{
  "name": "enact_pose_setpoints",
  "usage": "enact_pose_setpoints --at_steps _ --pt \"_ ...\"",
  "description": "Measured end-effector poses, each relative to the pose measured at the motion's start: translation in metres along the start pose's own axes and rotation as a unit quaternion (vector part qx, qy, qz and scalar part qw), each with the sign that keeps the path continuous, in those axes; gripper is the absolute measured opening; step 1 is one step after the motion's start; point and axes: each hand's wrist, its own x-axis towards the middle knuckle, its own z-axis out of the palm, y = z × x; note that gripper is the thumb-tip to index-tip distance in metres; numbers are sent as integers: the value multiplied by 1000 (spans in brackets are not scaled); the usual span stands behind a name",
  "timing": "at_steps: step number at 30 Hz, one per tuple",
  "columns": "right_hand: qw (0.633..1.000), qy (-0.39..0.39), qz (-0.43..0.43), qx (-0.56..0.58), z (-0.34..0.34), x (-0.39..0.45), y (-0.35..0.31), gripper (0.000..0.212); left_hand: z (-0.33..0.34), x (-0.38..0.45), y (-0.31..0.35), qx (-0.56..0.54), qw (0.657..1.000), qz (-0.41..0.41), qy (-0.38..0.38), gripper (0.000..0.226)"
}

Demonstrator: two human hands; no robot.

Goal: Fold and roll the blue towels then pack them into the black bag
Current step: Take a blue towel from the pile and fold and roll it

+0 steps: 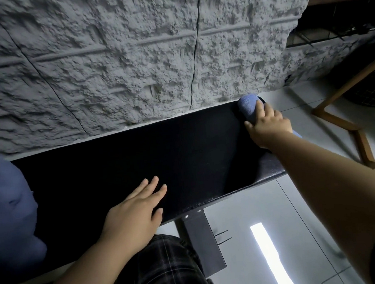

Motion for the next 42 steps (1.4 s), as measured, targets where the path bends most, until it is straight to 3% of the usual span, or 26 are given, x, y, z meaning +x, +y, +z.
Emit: enact_pose_setpoints --at_steps 5,15,27,34,42 --pt "997 -25 -1 70 -19 -6 7 69 -1 1 0 -4 1000 -5 -10 50" --pt "997 -9 -21 73 -24 -43 37 69 -1 -1 1 -17 1000 -14 -17 52" --pt "995 20 22 93 -24 -65 39 72 -1 2 -2 -46 998 -15 -33 52" --pt "992 85 -16 94 -27 -84 20 70 2 -4 -6 -123 991 -9 -53 49" --pt "957 147 -119 219 -41 -136 -49 73 -14 -44 -6 -169 976 70 121 44"
